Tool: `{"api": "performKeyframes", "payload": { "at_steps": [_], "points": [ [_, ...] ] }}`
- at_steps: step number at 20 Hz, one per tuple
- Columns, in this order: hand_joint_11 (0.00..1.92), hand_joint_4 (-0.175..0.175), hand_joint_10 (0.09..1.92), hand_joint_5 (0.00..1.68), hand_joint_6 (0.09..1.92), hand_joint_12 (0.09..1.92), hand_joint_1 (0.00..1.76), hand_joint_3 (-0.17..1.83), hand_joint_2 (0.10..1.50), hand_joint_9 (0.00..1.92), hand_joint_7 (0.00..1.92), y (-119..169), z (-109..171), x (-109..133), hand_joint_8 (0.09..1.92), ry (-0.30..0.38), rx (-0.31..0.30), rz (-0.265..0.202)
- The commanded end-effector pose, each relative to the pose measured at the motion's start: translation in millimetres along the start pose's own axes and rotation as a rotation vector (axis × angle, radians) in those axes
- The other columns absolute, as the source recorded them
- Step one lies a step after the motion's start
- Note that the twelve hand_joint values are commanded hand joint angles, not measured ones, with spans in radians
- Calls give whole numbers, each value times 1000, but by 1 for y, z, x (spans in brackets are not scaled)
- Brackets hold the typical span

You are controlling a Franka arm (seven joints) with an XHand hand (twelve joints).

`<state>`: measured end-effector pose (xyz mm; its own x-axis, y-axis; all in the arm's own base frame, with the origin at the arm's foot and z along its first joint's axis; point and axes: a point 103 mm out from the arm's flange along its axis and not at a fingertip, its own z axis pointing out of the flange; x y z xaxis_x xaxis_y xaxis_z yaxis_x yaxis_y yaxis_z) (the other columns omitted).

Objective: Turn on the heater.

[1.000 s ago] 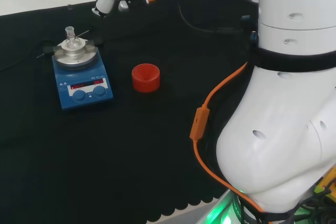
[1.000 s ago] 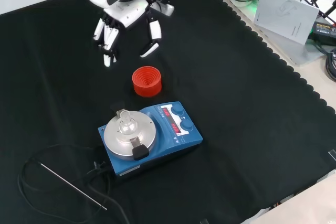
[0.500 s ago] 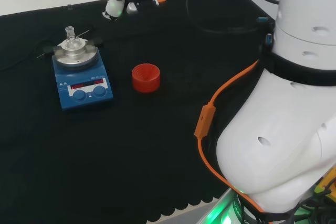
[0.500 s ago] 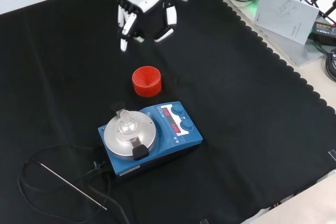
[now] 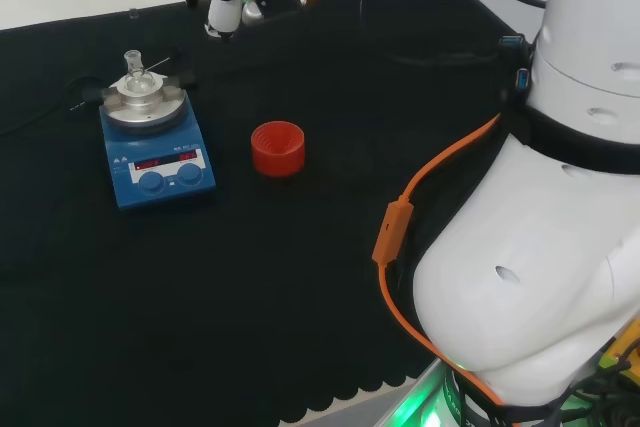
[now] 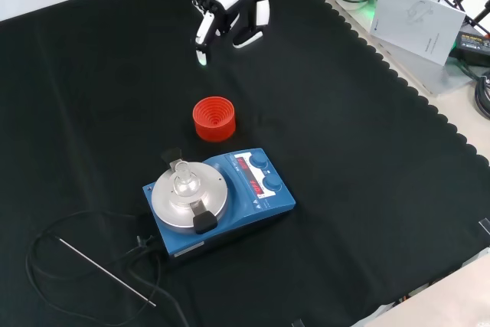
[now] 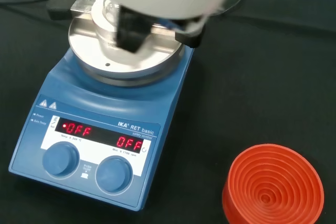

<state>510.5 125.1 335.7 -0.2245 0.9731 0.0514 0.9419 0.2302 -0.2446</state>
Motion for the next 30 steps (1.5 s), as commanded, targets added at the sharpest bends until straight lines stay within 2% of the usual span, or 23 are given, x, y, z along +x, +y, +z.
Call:
{"api": "performKeyframes", "payload": {
  "at_steps": [1,5,12,23,30],
  "points": [
    [1754,-69,1701,616,721,1203,1410,1167,544,1879,1697,7,5,8,1913,-23,46,-43],
    [1718,-49,1725,567,862,1323,1507,1304,512,1916,1748,14,10,11,1920,-13,109,-87],
    [1714,-29,1741,462,941,1361,1539,1364,493,1920,1765,21,23,17,1920,-19,201,-140],
    [1711,-21,1748,332,875,1369,1550,1395,478,1920,1772,13,40,36,1920,-67,299,-182],
    [1702,-23,1745,305,827,1360,1553,1383,493,1920,1768,15,48,37,1920,-87,425,-172]
  ]
}}
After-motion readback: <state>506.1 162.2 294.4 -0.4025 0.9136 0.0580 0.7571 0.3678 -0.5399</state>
